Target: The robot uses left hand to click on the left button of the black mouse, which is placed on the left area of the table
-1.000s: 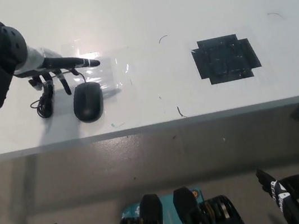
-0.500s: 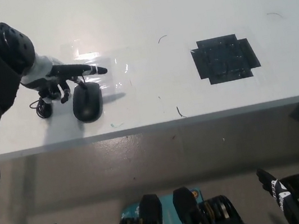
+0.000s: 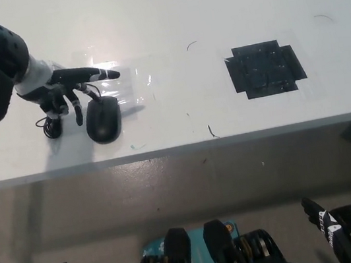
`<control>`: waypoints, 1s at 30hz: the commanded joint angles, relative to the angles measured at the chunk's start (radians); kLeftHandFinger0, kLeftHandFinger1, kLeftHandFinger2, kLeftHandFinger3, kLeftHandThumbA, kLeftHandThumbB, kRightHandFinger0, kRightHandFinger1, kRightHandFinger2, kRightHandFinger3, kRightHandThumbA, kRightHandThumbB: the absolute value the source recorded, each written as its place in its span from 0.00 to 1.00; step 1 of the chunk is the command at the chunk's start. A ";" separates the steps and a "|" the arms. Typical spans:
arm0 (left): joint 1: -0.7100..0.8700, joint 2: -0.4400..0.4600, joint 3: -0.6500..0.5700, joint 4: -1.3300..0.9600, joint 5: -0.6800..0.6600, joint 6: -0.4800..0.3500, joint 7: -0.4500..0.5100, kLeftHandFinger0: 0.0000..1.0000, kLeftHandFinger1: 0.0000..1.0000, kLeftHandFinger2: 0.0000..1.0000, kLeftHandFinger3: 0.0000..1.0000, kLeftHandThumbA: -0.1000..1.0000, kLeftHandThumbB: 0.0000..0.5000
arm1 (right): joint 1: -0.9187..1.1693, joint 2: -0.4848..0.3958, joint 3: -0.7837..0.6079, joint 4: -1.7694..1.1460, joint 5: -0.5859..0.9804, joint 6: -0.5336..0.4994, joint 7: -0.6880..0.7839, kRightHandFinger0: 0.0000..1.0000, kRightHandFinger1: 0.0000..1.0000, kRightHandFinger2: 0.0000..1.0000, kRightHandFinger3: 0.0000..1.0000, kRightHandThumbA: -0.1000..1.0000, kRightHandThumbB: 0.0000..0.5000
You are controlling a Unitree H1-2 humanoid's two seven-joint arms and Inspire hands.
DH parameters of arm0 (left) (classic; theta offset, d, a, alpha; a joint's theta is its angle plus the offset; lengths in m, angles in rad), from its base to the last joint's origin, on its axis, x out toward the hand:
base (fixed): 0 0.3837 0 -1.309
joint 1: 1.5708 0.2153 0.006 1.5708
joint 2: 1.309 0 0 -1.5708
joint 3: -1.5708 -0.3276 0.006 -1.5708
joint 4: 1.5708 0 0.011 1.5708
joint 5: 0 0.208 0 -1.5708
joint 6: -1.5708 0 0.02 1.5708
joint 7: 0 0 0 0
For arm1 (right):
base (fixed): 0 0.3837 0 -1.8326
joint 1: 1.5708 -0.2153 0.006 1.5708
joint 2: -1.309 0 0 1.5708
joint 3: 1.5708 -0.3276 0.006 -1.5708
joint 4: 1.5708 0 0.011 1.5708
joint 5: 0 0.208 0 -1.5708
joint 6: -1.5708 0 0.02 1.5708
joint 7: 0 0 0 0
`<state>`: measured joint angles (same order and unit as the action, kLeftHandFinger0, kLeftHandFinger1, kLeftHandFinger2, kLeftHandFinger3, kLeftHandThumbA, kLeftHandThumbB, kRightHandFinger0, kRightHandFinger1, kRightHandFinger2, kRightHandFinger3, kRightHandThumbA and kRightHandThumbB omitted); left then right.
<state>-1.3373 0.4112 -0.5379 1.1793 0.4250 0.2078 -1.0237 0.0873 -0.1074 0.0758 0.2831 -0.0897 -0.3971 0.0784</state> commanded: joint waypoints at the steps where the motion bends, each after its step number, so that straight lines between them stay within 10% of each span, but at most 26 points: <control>1: -0.098 0.023 0.000 -0.001 0.015 -0.032 -0.002 0.00 0.21 0.51 1.00 1.00 0.63 | -0.008 -0.010 -0.012 -0.030 0.005 -0.023 -0.008 1.00 1.00 1.00 1.00 1.00 0.27; 14: -0.113 0.017 0.010 0.055 0.017 -0.054 0.037 0.00 0.32 0.63 1.00 1.00 0.77 | -0.002 -0.012 -0.010 -0.040 0.011 -0.015 -0.002 1.00 1.00 1.00 1.00 1.00 0.27; 18: -0.121 0.016 0.032 0.086 -0.002 -0.051 0.020 0.00 0.19 0.49 1.00 1.00 0.73 | -0.006 -0.011 -0.010 -0.041 0.017 -0.019 0.001 1.00 1.00 1.00 1.00 1.00 0.26; 21: -0.122 0.016 0.022 0.093 0.016 -0.090 0.057 0.11 0.38 0.71 1.00 1.00 0.73 | -0.018 -0.013 -0.014 -0.041 0.017 -0.014 -0.001 1.00 1.00 1.00 1.00 1.00 0.26; 25: -0.134 0.004 0.018 0.120 0.022 -0.078 0.056 0.00 0.25 0.57 1.00 1.00 0.69 | -0.028 -0.018 -0.017 -0.058 0.014 0.004 -0.001 1.00 1.00 1.00 1.00 1.00 0.27; 26: -0.131 0.003 0.008 0.114 0.036 -0.088 0.085 0.57 0.88 1.00 1.00 1.00 0.81 | -0.029 -0.018 -0.018 -0.058 0.015 0.005 -0.002 1.00 1.00 1.00 1.00 1.00 0.27; 27: -0.135 0.001 0.004 0.115 0.042 -0.093 0.098 0.77 1.00 1.00 1.00 1.00 0.72 | -0.033 -0.019 -0.020 -0.059 0.016 0.006 -0.003 1.00 1.00 1.00 1.00 1.00 0.26; 28: -0.137 0.001 -0.002 0.121 0.046 -0.120 0.097 0.60 0.86 1.00 1.00 1.00 0.74 | -0.036 -0.019 -0.021 -0.056 0.018 0.006 -0.003 1.00 1.00 1.00 1.00 1.00 0.25; 29: -0.145 -0.003 0.002 0.131 0.039 -0.115 0.090 0.15 0.34 0.50 1.00 1.00 0.72 | -0.042 -0.019 -0.023 -0.054 0.017 0.006 -0.004 1.00 1.00 1.00 1.00 1.00 0.22; 30: -0.152 -0.007 0.007 0.137 0.032 -0.101 0.081 0.03 0.24 0.45 1.00 1.00 0.72 | -0.044 -0.019 -0.024 -0.053 0.016 0.005 -0.005 1.00 1.00 1.00 1.00 1.00 0.22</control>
<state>-1.3859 0.4020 -0.5408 1.3037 0.4511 0.1431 -0.9823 0.0692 -0.1130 0.0701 0.2630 -0.0894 -0.3866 0.0787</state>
